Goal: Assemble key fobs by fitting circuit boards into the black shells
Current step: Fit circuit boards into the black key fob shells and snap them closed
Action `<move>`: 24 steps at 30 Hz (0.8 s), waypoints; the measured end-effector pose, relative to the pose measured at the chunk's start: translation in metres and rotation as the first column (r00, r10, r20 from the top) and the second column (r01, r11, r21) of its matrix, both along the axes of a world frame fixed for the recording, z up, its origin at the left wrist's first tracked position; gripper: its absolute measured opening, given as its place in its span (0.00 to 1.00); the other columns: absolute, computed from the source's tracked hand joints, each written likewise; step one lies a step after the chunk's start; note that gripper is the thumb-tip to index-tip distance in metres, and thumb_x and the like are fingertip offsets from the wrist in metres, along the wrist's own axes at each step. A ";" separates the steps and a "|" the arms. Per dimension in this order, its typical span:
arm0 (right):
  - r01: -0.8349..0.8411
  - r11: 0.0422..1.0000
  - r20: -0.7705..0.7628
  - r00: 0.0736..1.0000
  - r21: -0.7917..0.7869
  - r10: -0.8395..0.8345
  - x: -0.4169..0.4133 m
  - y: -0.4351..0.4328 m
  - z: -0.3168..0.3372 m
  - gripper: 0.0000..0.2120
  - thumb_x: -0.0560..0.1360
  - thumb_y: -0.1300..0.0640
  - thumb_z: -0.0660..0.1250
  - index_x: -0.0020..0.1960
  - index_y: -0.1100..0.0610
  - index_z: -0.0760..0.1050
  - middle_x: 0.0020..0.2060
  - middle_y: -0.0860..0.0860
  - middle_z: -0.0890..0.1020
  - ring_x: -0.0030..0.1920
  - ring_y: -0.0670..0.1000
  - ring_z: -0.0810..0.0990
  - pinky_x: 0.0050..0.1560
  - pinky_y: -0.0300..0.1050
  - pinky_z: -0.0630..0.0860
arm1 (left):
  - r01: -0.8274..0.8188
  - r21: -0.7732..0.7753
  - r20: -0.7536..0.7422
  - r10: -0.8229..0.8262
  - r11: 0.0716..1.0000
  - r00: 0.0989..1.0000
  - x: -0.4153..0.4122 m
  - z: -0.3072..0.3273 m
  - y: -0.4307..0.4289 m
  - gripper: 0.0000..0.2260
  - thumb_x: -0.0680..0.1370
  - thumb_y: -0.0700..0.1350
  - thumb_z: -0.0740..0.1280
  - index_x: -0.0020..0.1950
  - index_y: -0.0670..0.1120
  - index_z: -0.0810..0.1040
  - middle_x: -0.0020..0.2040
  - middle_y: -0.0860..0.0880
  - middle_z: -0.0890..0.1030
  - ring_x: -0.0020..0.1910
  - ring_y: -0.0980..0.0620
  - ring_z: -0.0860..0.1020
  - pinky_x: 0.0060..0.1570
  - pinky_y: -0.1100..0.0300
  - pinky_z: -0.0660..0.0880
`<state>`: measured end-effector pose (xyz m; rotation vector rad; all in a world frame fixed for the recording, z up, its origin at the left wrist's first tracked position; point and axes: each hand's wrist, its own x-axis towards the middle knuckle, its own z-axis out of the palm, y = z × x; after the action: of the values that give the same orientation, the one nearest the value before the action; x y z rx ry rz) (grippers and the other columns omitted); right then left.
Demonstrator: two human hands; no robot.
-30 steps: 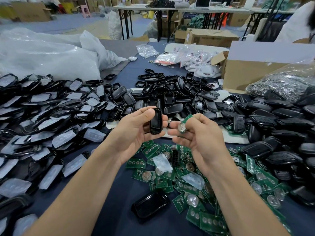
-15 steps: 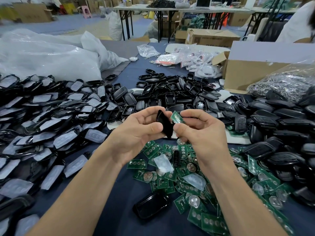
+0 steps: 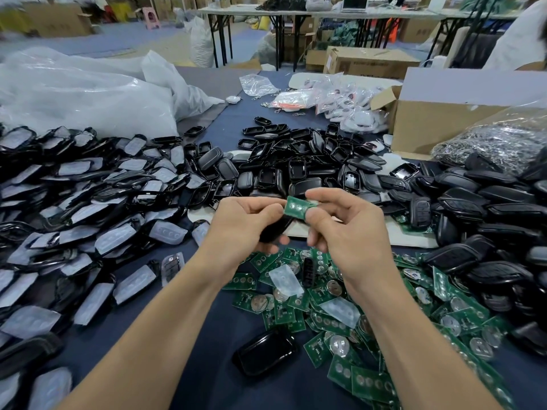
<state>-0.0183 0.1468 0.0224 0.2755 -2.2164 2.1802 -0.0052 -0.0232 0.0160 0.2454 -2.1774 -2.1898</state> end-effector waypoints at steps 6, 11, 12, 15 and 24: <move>0.097 0.982 -0.025 0.995 0.160 -0.094 0.001 0.002 -0.006 0.10 0.71 0.65 0.77 0.38 0.51 0.85 0.30 0.50 0.85 0.28 0.51 0.84 0.31 0.43 0.82 | 0.255 0.297 0.071 -0.287 0.920 0.955 0.000 0.007 -0.007 0.15 0.85 0.36 0.58 0.64 0.41 0.83 0.62 0.39 0.84 0.61 0.42 0.83 0.51 0.55 0.83; 0.152 0.977 -0.023 0.988 0.147 -0.150 -0.002 0.007 -0.007 0.11 0.72 0.65 0.77 0.39 0.49 0.85 0.30 0.50 0.85 0.28 0.52 0.84 0.34 0.49 0.84 | 0.395 0.310 0.007 -0.417 0.865 0.909 0.001 0.008 -0.010 0.25 0.80 0.23 0.58 0.73 0.41 0.73 0.67 0.41 0.82 0.65 0.46 0.81 0.62 0.55 0.80; 0.152 0.978 -0.025 0.988 0.145 -0.150 -0.002 0.006 -0.007 0.11 0.72 0.65 0.77 0.39 0.50 0.85 0.30 0.51 0.85 0.28 0.52 0.84 0.34 0.50 0.84 | 0.363 0.301 0.016 -0.385 0.882 0.923 0.001 0.007 -0.009 0.23 0.80 0.23 0.59 0.71 0.40 0.74 0.65 0.41 0.83 0.63 0.46 0.82 0.60 0.56 0.81; 0.166 0.977 -0.038 0.986 0.131 -0.163 -0.002 0.006 -0.006 0.11 0.73 0.66 0.76 0.40 0.50 0.85 0.31 0.51 0.85 0.29 0.52 0.83 0.34 0.51 0.84 | 0.228 0.218 0.051 -0.244 0.949 0.968 0.000 0.003 -0.005 0.15 0.80 0.26 0.64 0.63 0.40 0.77 0.54 0.43 0.87 0.54 0.47 0.86 0.51 0.60 0.83; 0.235 0.938 -0.212 0.960 0.256 -0.183 0.002 0.001 -0.004 0.13 0.72 0.60 0.79 0.38 0.42 0.84 0.34 0.37 0.85 0.36 0.41 0.85 0.40 0.34 0.81 | 0.137 0.079 0.068 -0.142 0.987 0.988 -0.001 0.000 -0.004 0.12 0.77 0.30 0.71 0.57 0.41 0.84 0.47 0.43 0.88 0.46 0.49 0.88 0.41 0.63 0.83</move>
<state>-0.0159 0.1480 0.0186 0.2229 -2.3214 1.6639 -0.0059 -0.0277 0.0164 0.1837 -2.2175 -2.3750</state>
